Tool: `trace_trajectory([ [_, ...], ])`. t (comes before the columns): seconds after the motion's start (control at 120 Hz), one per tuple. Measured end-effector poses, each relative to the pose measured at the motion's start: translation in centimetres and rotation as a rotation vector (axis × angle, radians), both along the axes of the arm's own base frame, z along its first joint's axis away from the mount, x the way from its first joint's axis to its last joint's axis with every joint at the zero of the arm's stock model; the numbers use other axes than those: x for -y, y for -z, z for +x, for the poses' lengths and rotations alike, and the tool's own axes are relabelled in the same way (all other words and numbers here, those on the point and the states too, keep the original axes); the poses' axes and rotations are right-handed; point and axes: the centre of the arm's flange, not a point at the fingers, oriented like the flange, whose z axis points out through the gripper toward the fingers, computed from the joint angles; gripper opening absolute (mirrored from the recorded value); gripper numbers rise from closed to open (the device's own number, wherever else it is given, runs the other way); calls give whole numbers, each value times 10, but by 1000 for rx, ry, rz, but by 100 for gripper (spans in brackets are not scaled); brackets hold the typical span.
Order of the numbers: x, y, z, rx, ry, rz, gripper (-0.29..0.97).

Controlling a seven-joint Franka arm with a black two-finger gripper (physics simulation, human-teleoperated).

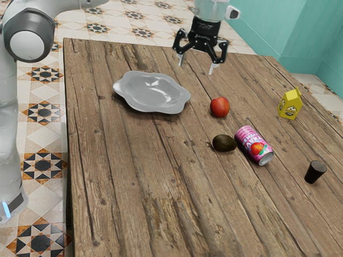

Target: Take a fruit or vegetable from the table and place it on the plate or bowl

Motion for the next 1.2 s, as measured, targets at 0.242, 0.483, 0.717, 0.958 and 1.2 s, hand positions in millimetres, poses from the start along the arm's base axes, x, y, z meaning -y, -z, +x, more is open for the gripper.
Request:
trace_trajectory([
  [0.242, 4, -6, -8, -48, -389, -27, 68],
  [0.483, 50, -27, -39, -64, -318, -70, 68],
  [0.717, 78, 45, -25, -106, -18, -67, 68],
  [0.958, 74, 84, -7, 14, 279, -64, 68],
  [1.2, 86, 153, 29, 49, 682, -56, 68],
])
